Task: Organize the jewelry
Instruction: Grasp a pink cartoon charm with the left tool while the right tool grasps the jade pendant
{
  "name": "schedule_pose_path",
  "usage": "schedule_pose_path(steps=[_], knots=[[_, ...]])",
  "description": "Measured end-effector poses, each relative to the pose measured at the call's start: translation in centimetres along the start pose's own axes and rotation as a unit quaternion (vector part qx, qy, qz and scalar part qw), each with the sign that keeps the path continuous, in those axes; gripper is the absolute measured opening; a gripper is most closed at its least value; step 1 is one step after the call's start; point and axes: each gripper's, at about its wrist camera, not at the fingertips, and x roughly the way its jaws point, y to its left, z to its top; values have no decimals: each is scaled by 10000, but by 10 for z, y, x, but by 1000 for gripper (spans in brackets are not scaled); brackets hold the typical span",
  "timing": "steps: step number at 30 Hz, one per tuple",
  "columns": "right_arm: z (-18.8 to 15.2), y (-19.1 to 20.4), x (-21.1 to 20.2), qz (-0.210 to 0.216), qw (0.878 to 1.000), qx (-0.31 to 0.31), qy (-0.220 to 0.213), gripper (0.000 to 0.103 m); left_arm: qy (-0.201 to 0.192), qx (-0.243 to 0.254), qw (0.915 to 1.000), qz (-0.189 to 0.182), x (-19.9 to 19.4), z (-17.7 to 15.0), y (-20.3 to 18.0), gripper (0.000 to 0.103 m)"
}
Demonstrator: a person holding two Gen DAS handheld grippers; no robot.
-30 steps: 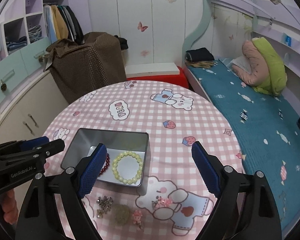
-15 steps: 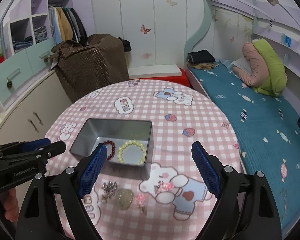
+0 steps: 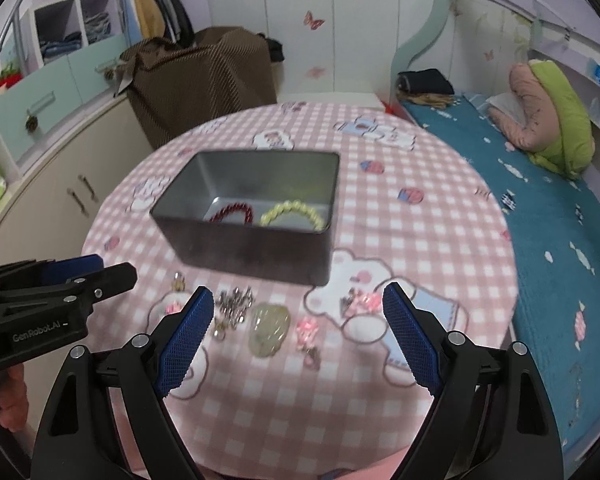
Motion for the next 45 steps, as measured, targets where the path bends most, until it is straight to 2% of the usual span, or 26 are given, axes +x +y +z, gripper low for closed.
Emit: schedule_pose_path(steps=[3,14,23,25,30,35,45], knots=[[-6,3,4,100,9999,-16,81,84,108,27,9999,-26,7,-7,1,47],[-19,10,21,354,9984,-132,430,65,337,171,9990,-255,30,-19,-1,47],[-19,11,32,379,9976,-204,551,65,400,374,9979,-351,46,-18,-7,45],[-19,11,35,379,9974,-196,575,65,368,431,9981,-254,47,-16,-7,30],[-18,13,41,408,9968,-246,636,64,337,579,9976,-165,48,-16,-4,16],[-17,19,47,478,9956,-355,722,58,369,395,9977,-402,47,-14,6,12],[-14,23,54,452,9954,-454,715,58,400,251,9977,-493,45,-13,10,12]])
